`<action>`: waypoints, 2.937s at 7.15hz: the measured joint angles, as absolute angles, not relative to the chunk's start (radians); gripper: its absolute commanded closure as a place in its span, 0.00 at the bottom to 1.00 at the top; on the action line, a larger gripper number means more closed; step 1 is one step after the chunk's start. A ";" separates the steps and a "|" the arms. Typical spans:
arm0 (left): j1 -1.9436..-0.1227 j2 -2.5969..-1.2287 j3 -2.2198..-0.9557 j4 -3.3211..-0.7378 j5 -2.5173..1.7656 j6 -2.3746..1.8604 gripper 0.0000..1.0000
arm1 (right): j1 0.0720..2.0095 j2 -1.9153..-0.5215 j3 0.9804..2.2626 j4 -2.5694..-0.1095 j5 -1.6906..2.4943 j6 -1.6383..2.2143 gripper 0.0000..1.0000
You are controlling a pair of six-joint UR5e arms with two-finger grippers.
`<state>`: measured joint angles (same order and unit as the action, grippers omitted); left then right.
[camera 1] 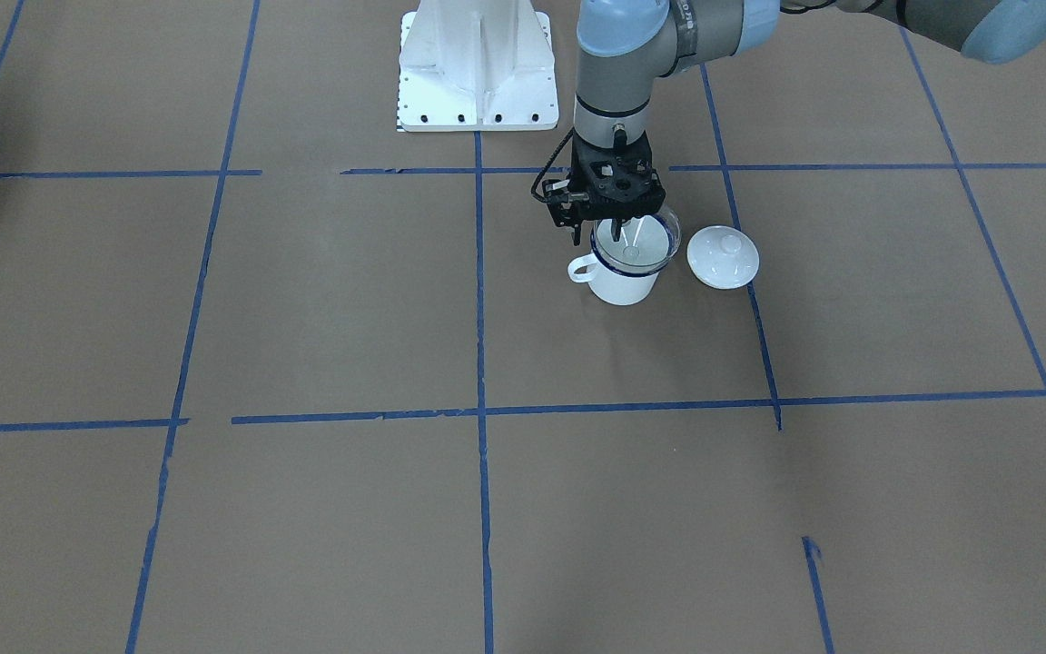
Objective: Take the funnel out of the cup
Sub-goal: 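Move the left gripper down over the glass funnel in the mug, then grasp the glass funnel with the left gripper and lift it out, then carry the funnel farther from the robot and set it down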
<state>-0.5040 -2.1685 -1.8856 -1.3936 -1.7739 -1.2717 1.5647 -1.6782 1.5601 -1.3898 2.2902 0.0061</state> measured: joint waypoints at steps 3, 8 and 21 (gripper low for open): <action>-0.503 -2.181 -1.868 -1.393 -1.769 -1.270 1.00 | 1.565 -1.678 1.560 -1.390 2.290 0.006 0.00; -0.536 -2.212 -2.035 -1.170 -1.771 -1.235 1.00 | 1.565 -1.678 1.561 -1.390 2.290 0.006 0.00; -0.729 -2.310 -1.120 -2.375 -1.226 -2.258 0.36 | 1.565 -1.678 1.561 -1.390 2.290 0.006 0.00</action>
